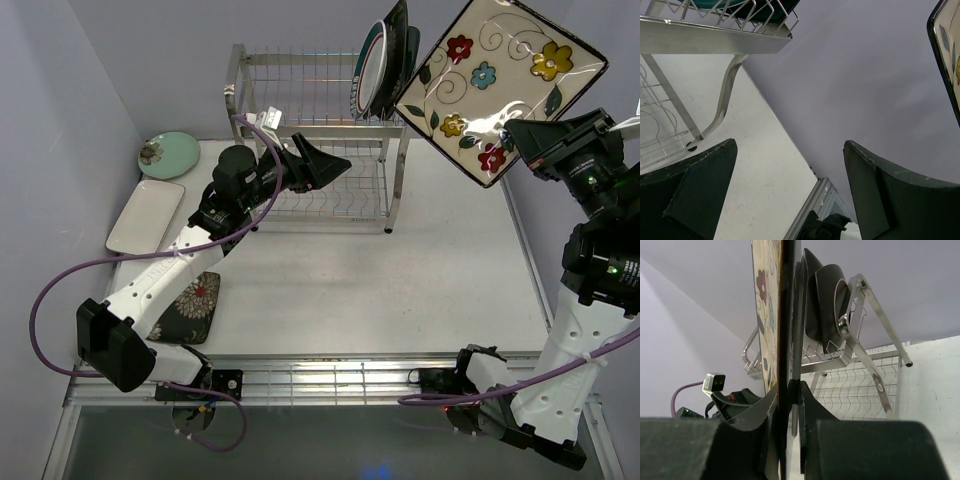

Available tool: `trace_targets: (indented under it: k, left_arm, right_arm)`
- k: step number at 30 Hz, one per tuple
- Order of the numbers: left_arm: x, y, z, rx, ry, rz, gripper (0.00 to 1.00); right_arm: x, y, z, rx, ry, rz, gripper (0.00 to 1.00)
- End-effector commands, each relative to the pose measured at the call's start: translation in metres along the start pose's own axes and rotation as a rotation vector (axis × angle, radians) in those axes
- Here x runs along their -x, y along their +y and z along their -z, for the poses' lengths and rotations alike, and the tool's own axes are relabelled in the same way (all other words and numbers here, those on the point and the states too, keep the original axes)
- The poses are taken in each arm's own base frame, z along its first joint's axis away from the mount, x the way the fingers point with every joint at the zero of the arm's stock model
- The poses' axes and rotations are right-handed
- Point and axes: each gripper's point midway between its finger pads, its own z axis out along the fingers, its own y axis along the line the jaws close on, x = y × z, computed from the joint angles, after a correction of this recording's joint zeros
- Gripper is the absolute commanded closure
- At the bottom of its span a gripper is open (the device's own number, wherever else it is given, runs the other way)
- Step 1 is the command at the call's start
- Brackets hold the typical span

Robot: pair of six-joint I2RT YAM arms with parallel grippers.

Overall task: Load the plates into the dish rack
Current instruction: Insert the plate into the dish rack.

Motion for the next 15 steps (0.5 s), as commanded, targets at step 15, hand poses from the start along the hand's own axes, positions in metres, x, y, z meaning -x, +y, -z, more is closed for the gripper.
trace_targets:
  k: [15]
  left_arm:
    - [0.006, -0.005, 0.001, -0.010, -0.026, -0.022, 0.03]
  right_arm:
    - [0.074, 0.065, -0.004, 0.209, -0.236, 0.138, 0.92]
